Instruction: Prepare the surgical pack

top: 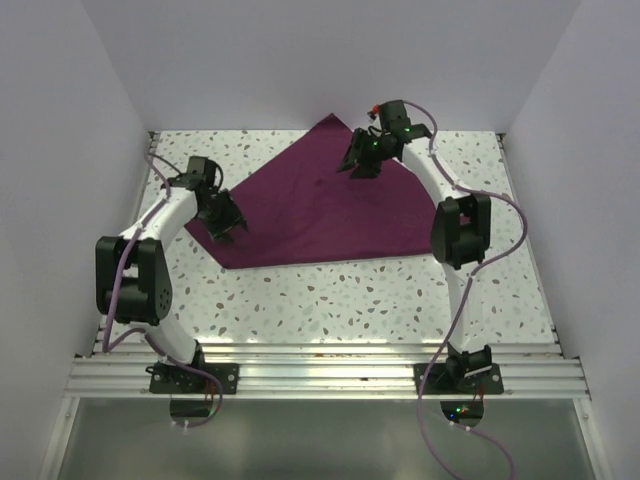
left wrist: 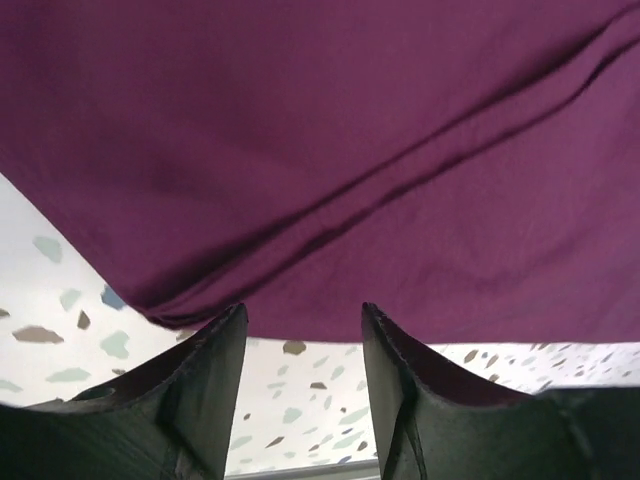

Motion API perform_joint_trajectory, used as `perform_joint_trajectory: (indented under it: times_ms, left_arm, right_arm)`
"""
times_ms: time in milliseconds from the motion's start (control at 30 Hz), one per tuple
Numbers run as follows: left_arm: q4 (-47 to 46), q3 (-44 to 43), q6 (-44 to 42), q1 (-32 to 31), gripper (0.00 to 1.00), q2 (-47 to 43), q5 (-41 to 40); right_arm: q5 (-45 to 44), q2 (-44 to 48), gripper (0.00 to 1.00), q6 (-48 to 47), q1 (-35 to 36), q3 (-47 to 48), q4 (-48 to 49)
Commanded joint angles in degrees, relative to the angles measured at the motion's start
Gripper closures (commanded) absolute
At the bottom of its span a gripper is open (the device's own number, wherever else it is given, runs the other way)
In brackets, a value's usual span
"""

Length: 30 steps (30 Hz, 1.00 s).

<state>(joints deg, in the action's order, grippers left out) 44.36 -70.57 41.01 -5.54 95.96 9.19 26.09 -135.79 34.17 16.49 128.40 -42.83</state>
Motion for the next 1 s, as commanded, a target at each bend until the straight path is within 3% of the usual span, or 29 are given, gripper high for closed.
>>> perform_joint_trajectory:
  times_ms: [0,67,167,267,333,667,967]
  left_arm:
    - [-4.53,-4.05,-1.36,4.39,0.46,1.59,4.77]
    - [-6.38,-5.45,-3.47,4.84,0.51,2.29,7.75]
    - [-9.02,-6.34,-3.66,4.84,0.70,3.52,10.22]
    - [-9.12,-7.13,-3.31,4.84,0.84,6.07,11.29]
    - [-8.76,-7.92,-3.13,4.84,0.87,7.65,10.76]
    - [-7.88,-8.89,-2.78,4.84,0.89,15.57,9.53]
    - [-7.71,-8.36,-4.45,4.84,0.88,17.42,7.34]
  right_arm:
    - [-4.54,7.63,0.53,-8.06,0.30,-7.27,-1.64]
    - [-9.79,9.05,0.74,-10.43,0.03,-9.39,-3.22]
    - [-14.83,9.31,0.95,-11.15,-0.58,-10.09,-5.68]
    - [-15.18,11.06,0.99,-9.74,-1.81,-15.35,-3.76]
    - [-14.93,12.21,1.00,-8.95,-2.34,-18.69,-2.44]
    - [-16.24,17.92,1.00,-9.48,-8.04,-36.89,2.40]
    - [-17.56,19.42,1.00,-10.09,-12.10,-40.60,1.00]
